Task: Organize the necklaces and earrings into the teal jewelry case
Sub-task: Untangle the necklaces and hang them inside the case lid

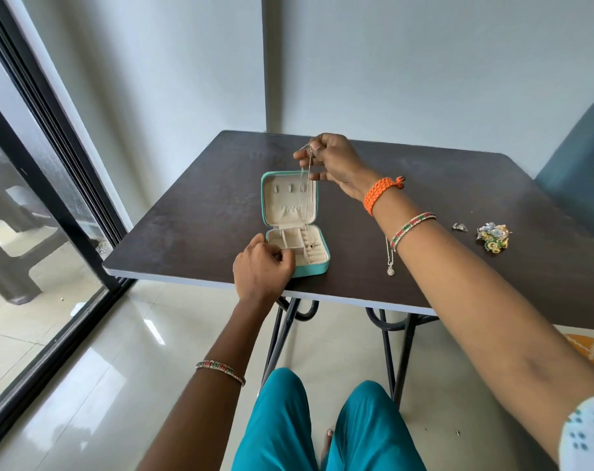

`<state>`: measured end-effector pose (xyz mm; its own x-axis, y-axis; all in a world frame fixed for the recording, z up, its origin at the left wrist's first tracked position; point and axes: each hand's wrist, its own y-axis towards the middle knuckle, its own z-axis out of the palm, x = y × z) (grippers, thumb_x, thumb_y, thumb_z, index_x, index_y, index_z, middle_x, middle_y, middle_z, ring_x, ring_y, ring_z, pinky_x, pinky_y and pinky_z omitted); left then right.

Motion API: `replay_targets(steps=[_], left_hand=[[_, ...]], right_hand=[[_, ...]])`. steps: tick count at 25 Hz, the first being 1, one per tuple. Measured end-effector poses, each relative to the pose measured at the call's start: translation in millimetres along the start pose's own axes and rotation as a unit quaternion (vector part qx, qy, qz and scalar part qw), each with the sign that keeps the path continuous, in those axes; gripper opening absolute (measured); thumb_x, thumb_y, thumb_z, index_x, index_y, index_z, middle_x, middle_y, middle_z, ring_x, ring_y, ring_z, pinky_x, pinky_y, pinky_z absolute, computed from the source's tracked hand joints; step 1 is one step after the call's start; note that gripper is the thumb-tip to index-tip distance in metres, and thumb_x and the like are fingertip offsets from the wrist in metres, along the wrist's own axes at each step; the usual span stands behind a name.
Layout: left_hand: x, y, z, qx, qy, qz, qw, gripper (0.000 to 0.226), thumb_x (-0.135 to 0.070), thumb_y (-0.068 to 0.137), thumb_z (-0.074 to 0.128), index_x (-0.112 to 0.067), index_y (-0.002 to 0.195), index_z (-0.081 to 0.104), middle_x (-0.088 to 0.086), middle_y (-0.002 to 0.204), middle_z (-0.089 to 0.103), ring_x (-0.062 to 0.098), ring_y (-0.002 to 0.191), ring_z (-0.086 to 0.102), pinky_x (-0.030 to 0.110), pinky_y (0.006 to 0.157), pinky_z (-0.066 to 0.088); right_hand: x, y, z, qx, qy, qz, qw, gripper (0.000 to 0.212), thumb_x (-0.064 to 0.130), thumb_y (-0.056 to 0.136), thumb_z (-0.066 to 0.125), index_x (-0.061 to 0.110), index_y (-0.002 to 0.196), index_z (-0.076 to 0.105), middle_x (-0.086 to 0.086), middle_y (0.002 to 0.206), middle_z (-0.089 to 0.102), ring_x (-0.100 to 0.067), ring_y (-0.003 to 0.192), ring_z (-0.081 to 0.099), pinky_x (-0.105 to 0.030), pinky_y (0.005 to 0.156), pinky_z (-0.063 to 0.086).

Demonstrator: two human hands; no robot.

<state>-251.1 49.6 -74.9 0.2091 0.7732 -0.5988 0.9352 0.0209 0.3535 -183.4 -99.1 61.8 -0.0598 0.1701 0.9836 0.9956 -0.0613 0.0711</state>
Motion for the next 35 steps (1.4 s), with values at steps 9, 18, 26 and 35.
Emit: replay_targets(steps=[9, 18, 26, 35], left_hand=[[4, 6, 5, 0.006, -0.004, -0.008, 1.000, 0.036, -0.033, 0.084, 0.053, -0.008, 0.061, 0.066, -0.001, 0.071, 0.047, 0.022, 0.063, 0.055, 0.033, 0.052, 0.045], [-34, 25, -23, -0.048, -0.345, 0.047, 0.936, 0.031, -0.024, 0.097, 0.051, -0.013, 0.125, 0.054, -0.004, 0.120, 0.054, 0.012, 0.112, 0.053, 0.023, 0.091, 0.046], [-74, -7, -9, 0.253, -0.516, 0.030, 0.818, 0.020, -0.006, 0.098, 0.045, 0.002, 0.107, 0.061, -0.009, 0.066, 0.063, 0.000, 0.061, 0.059, 0.014, 0.065, 0.050], [-72, -57, 9, 0.195, -0.491, -0.075, 0.846, 0.028, -0.012, 0.102, 0.036, 0.001, 0.109, 0.059, 0.001, 0.064, 0.042, 0.004, 0.050, 0.040, 0.019, 0.049, 0.037]], right_hand=[[36, -5, -4, 0.051, 0.098, -0.016, 0.994, 0.029, 0.003, 0.100, 0.032, 0.015, 0.076, 0.043, -0.010, 0.088, 0.063, -0.022, 0.074, 0.063, -0.033, 0.070, 0.052], [65, -43, -25, 0.098, 0.014, -0.083, 0.992, 0.013, -0.007, 0.090, 0.053, 0.005, 0.089, 0.060, -0.008, 0.077, 0.059, -0.011, 0.064, 0.056, -0.019, 0.063, 0.053], [72, -56, -58, 0.046, -0.026, -0.108, 0.993, 0.017, -0.012, 0.086, 0.055, 0.003, 0.088, 0.064, -0.011, 0.076, 0.061, -0.010, 0.061, 0.060, -0.021, 0.067, 0.055], [21, -40, -97, -0.085, -0.125, -0.059, 0.987, 0.021, -0.012, 0.084, 0.055, -0.007, 0.103, 0.064, -0.008, 0.073, 0.062, -0.014, 0.068, 0.061, -0.024, 0.068, 0.057]])
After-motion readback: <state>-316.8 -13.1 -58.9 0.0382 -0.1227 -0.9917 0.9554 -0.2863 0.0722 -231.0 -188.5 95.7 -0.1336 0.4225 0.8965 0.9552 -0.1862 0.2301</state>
